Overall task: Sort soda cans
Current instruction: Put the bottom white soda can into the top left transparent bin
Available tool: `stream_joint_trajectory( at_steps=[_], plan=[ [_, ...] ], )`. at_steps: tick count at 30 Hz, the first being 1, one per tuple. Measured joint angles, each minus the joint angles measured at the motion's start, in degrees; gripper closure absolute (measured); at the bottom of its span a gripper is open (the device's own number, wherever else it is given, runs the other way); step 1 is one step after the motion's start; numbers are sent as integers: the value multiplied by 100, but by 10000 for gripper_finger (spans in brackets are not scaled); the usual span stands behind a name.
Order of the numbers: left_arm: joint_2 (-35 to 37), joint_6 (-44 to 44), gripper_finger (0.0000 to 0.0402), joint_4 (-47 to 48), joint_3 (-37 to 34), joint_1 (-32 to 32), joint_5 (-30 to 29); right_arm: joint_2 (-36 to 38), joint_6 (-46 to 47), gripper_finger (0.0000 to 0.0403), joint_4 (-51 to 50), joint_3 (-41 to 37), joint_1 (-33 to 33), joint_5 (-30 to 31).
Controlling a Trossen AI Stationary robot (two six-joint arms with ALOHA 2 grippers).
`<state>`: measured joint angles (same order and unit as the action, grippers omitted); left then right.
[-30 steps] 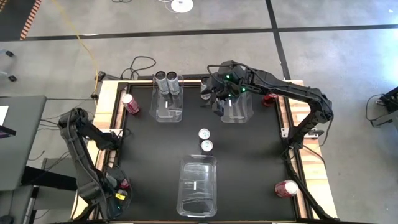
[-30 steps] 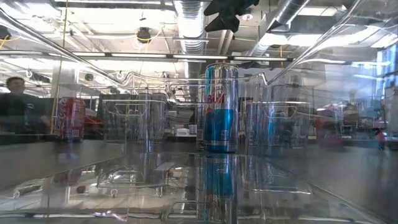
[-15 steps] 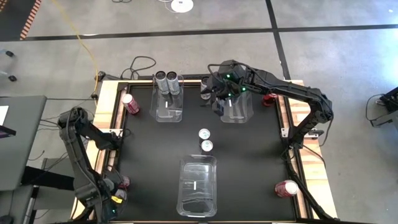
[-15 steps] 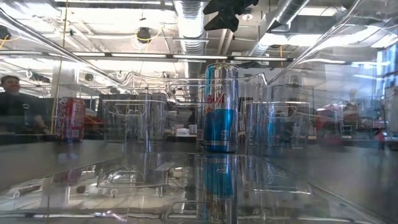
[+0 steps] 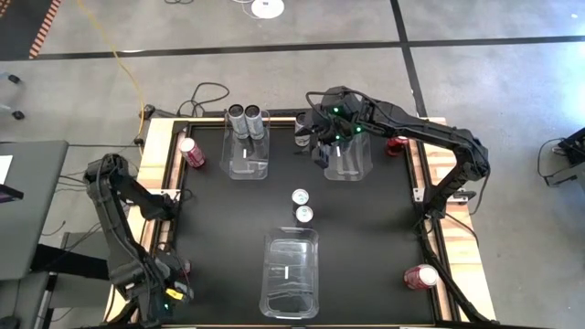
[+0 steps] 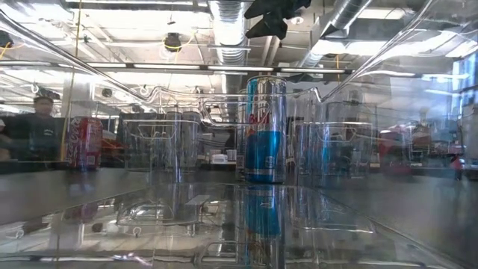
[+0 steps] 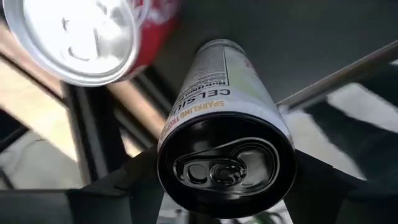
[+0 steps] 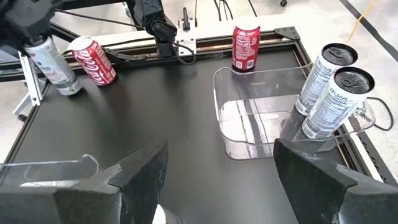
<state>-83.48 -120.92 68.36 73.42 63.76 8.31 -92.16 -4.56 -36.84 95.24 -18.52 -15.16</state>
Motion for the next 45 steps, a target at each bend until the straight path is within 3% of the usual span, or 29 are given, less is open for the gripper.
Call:
stream_joint_trajectory(
  at_steps=[9,19,28,36,40,45],
  plan=[
    [543,159,150,23,3,-387,-34,0,2,93,-2,0,0,0],
    [1189,1302,150,-86,3,-1545,-17,1,4,93,-112,0,0,0],
    [1574,3118,149,125,8,-3089,51,2,-28,93,-693,2,-38,4],
    [1827,4904,149,595,46,-5070,109,37,-62,93,-962,2,-231,20],
    [1729,6366,149,882,493,-5979,158,59,-136,93,-949,7,-337,22],
    [1229,8008,149,1707,1531,-7021,18,55,-70,93,-938,7,-421,24]
  ],
)
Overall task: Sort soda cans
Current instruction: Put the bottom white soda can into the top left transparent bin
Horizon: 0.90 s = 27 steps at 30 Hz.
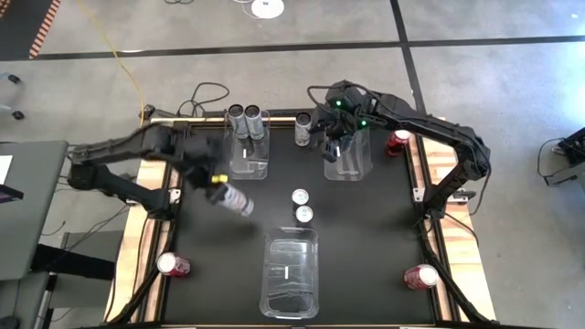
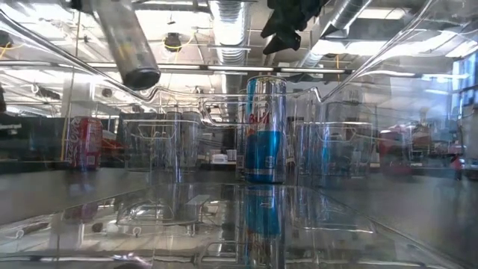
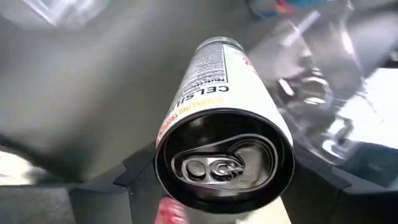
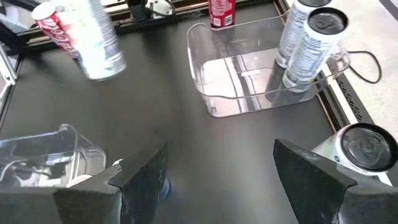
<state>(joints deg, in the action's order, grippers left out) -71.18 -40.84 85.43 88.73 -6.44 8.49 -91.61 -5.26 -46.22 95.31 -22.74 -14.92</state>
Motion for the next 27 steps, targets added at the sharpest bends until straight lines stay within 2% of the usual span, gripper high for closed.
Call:
stream_joint_trajectory(
  at_steps=[3,8,12,16,19,27],
  plan=[
    [-501,885,149,508,781,-506,-421,-2,110,93,-9,0,4,4],
    [-1285,1818,149,397,1672,-1195,-832,-4,268,93,-32,0,86,4],
    [-1862,2334,149,482,2024,-1671,-1018,-4,381,93,-275,0,180,79],
    [-2262,2778,149,442,2079,-2081,-1156,-4,442,93,-799,-2,294,450],
    [-2564,3059,149,478,2068,-2380,-1418,-4,484,93,-1058,-2,367,503],
    [-2996,3354,149,470,2055,-3080,-1807,141,595,93,-1039,-4,479,547]
  ],
)
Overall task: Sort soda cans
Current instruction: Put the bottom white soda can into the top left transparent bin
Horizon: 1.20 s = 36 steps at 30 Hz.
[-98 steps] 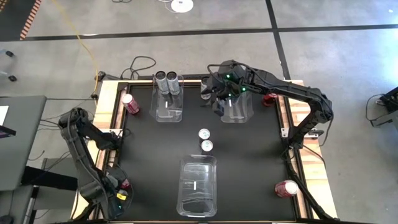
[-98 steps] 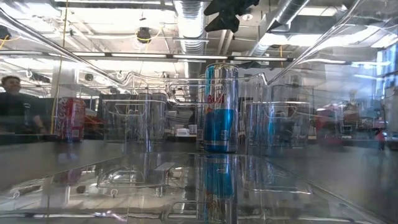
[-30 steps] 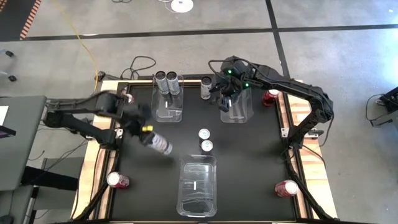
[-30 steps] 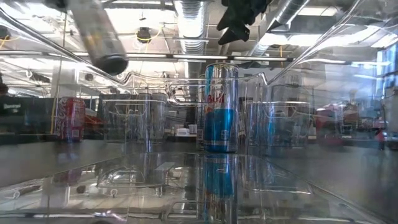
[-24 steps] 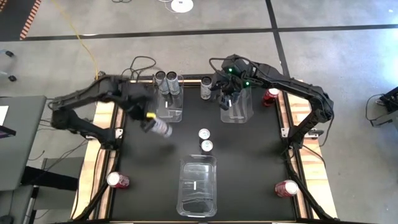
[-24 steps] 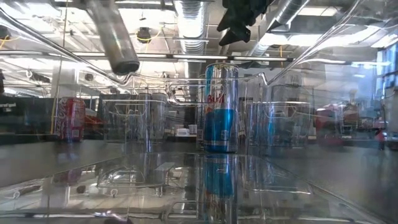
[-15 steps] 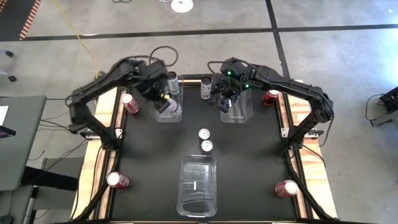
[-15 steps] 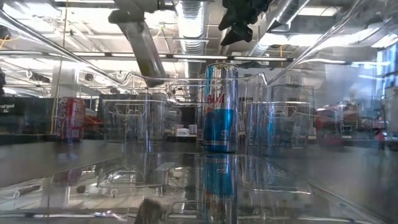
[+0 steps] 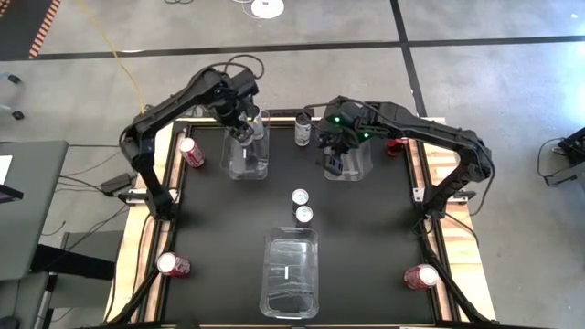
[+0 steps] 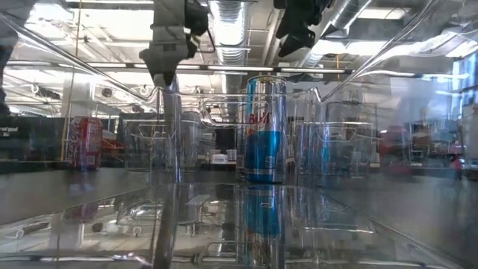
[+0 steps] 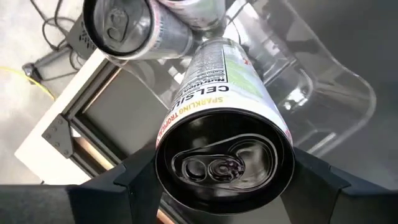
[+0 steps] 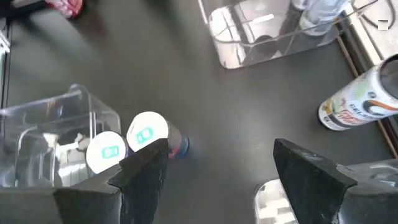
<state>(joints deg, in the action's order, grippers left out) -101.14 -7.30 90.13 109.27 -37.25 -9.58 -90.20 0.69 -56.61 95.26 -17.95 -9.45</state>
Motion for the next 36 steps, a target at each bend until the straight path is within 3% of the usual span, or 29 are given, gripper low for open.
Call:
stream_joint_trajectory(
  at_steps=[18,31,36],
  plan=[
    [-685,232,149,-343,-838,-84,-595,69,197,93,-6,-2,-3,73],
    [-669,255,148,-721,-984,-129,-368,69,188,93,323,-2,19,207],
    [-664,359,124,-699,-986,-197,-291,69,188,93,318,-2,19,207]
  ],
)
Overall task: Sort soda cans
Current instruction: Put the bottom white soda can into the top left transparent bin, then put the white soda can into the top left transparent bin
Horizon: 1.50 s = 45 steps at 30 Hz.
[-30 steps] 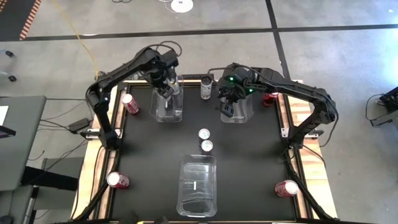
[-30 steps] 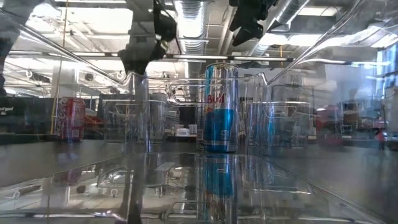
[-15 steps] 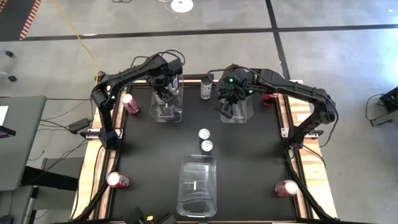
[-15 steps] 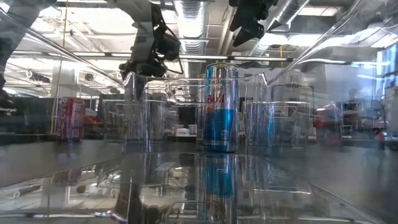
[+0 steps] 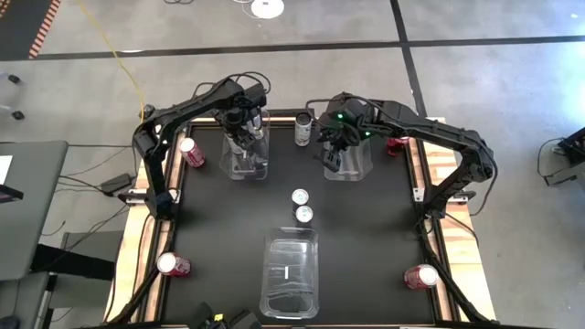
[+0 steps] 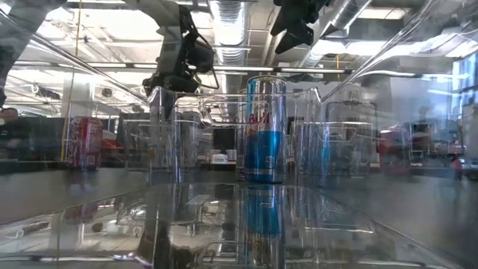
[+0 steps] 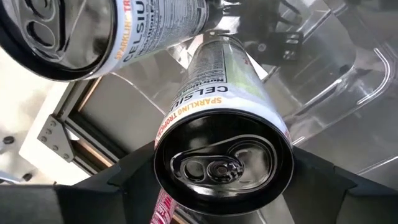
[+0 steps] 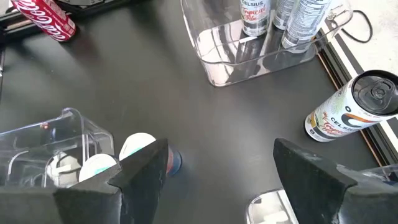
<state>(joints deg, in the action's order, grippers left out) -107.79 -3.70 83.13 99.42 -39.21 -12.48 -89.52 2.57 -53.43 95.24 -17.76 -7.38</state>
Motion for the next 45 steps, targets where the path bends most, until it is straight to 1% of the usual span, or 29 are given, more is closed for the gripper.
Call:
stream_joint_trajectory(
  at_steps=[7,12,21,27,34,40,45],
  plan=[
    [-20,52,79,-75,-10,-83,49,0,42,93,-2,0,0,13],
    [-17,70,58,-107,-7,-156,41,0,42,93,10,0,0,22],
    [-15,201,37,-64,317,-252,25,-2,17,93,99,0,-136,24],
    [-15,195,25,4,323,-259,36,-2,-2,93,113,0,-236,26],
    [13,203,23,269,323,-259,35,-2,-22,93,186,0,-264,26],
    [359,160,23,312,323,-257,23,-2,-90,93,335,0,-267,26],
    [979,101,23,274,323,-224,29,-3,-62,93,407,0,-287,26]
  ],
)
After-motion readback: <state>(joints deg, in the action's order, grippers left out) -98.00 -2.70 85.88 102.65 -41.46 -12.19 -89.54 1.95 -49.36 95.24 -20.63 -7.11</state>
